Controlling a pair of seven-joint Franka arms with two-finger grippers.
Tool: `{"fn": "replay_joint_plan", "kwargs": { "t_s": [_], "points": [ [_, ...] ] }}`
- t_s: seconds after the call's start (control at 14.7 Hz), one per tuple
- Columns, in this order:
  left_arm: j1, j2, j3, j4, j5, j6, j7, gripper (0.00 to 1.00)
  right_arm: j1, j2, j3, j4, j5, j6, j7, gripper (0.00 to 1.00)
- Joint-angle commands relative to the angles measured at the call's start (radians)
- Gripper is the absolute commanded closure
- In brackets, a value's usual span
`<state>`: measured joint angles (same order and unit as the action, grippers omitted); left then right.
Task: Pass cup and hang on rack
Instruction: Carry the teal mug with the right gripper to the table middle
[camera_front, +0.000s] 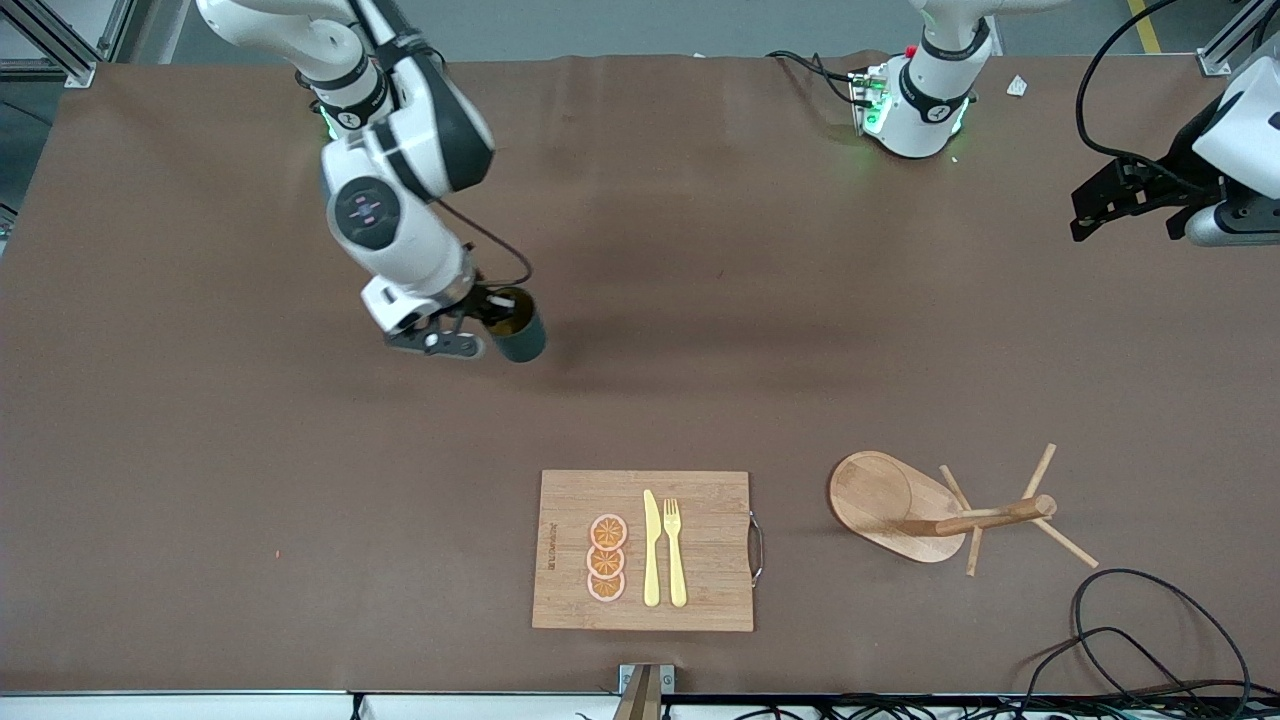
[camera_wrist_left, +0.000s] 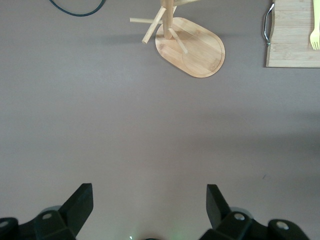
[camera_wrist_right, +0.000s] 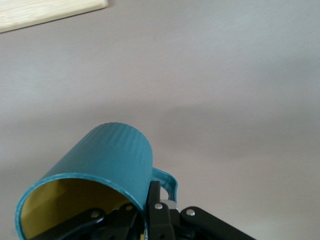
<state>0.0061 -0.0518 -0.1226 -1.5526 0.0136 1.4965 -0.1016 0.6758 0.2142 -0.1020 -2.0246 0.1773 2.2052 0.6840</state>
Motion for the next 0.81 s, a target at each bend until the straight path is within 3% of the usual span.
{"fn": "replay_joint_plan", "kwargs": {
  "t_s": [0.0, 0.27, 0.54, 0.75],
  "points": [
    [0.006, -0.016, -0.003, -0.003, 0.005, 0.001, 0.005, 0.0, 0.106, 0.112, -0.018, 0.072, 0.017, 0.068, 0.18, 1.0],
    [0.006, -0.016, -0.003, -0.003, 0.005, 0.001, 0.01, 0.0, 0.166, 0.256, -0.018, 0.219, 0.016, 0.064, 0.351, 1.0],
    [0.008, -0.016, -0.003, -0.003, 0.005, 0.001, 0.01, 0.0, 0.203, 0.388, -0.016, 0.323, 0.017, 0.064, 0.373, 1.0],
    [0.008, -0.016, -0.002, -0.003, 0.005, 0.001, 0.011, 0.0, 0.202, 0.418, -0.016, 0.354, 0.036, 0.064, 0.373, 0.93]
  ]
}}
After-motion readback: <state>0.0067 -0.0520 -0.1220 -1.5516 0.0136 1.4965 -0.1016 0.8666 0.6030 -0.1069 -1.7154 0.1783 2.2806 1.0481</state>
